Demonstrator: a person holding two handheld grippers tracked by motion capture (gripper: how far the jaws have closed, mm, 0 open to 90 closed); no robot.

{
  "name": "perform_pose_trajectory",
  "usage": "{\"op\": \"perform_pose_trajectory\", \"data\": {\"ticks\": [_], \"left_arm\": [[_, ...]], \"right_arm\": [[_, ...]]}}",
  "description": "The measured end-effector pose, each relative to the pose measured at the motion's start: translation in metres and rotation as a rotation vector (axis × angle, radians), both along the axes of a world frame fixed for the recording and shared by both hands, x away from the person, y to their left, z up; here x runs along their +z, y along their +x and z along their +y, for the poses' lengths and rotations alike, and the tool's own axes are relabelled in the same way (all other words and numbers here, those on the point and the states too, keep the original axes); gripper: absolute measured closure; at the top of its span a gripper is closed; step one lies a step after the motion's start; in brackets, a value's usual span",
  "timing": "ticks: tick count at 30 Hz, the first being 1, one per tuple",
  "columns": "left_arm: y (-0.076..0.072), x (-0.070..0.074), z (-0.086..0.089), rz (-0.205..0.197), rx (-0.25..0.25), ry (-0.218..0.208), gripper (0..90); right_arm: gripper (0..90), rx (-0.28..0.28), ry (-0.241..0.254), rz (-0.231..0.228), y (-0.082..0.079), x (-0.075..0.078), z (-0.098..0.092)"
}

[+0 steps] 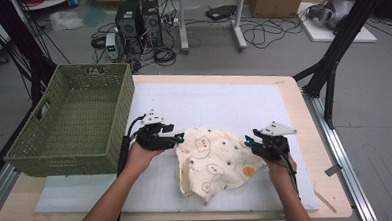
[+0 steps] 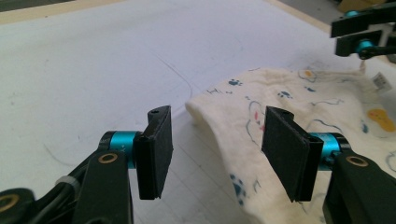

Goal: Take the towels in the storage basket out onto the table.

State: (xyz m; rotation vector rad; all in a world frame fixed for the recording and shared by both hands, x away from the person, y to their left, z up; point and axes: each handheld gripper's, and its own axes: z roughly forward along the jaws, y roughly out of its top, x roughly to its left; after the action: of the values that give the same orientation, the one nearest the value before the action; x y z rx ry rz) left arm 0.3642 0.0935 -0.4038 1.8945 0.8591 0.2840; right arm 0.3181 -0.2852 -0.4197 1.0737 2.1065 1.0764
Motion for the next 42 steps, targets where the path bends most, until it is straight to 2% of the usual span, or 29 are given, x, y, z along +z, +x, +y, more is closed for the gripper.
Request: {"op": "perform_pose_trajectory", "data": {"ticks": [4,8,12,16,21,24,26,29,31,32,33,34,35,36,37,40,42], "left_arm": [[0.018,0.002,-0.01,0.013,0.003,0.019,44.0],[0.034,-0.002,-0.02,0.049,0.012,0.031,45.8],[0.043,-0.011,-0.033,0.073,0.017,0.069,46.1],[0.044,-0.022,-0.044,0.095,0.009,0.126,44.4],[0.042,-0.029,-0.054,0.109,-0.022,0.154,40.9],[0.04,-0.035,-0.061,0.114,-0.053,0.208,40.1],[0.037,-0.04,-0.067,0.102,-0.094,0.212,39.3],[0.034,-0.04,-0.071,0.069,-0.094,0.252,37.3],[0.032,-0.039,-0.072,0.043,-0.093,0.283,41.6],[0.033,-0.039,-0.072,0.039,-0.097,0.28,45.5],[0.033,-0.039,-0.072,0.033,-0.099,0.267,54.9],[0.033,-0.038,-0.071,0.017,-0.107,0.275,71.0],[0.033,-0.037,-0.071,-0.01,-0.078,0.291,80.1],[0.034,-0.036,-0.068,-0.022,-0.053,0.287,84.1],[0.036,-0.034,-0.066,-0.033,-0.03,0.283,84.5],[0.043,-0.025,-0.048,-0.067,0.103,0.226,85.1],[0.048,-0.022,-0.036,-0.086,0.163,0.222,85.1]], "right_arm": [[57.3,0.017,0.024,0.025,-0.009,-0.007,-0.011],[54.3,0.027,0.06,0.021,-0.017,-0.004,-0.017],[53.8,0.052,0.092,0.002,-0.023,0.0,-0.019],[53.9,0.068,0.092,0.002,-0.025,0.0,-0.015],[53.0,0.064,0.088,0.012,-0.025,-0.002,-0.016],[52.3,0.056,0.093,0.009,-0.024,-0.002,-0.019],[50.2,0.048,0.105,-0.003,-0.024,-0.002,-0.021],[49.6,0.041,0.123,-0.003,-0.025,-0.001,-0.023],[49.3,0.037,0.127,-0.002,-0.024,-0.001,-0.024],[49.2,0.036,0.135,0.002,-0.024,-0.001,-0.024],[49.1,0.036,0.145,0.004,-0.024,0.0,-0.024],[49.0,0.037,0.145,-0.002,-0.024,0.0,-0.025],[48.7,0.036,0.146,0.0,-0.024,0.0,-0.025],[48.7,0.031,0.148,0.005,-0.025,0.0,-0.025],[48.5,0.032,0.15,-0.002,-0.024,0.0,-0.026],[48.2,0.029,0.156,-0.004,-0.024,0.0,-0.026],[48.1,0.028,0.151,0.0,-0.025,0.0,-0.026]]}}
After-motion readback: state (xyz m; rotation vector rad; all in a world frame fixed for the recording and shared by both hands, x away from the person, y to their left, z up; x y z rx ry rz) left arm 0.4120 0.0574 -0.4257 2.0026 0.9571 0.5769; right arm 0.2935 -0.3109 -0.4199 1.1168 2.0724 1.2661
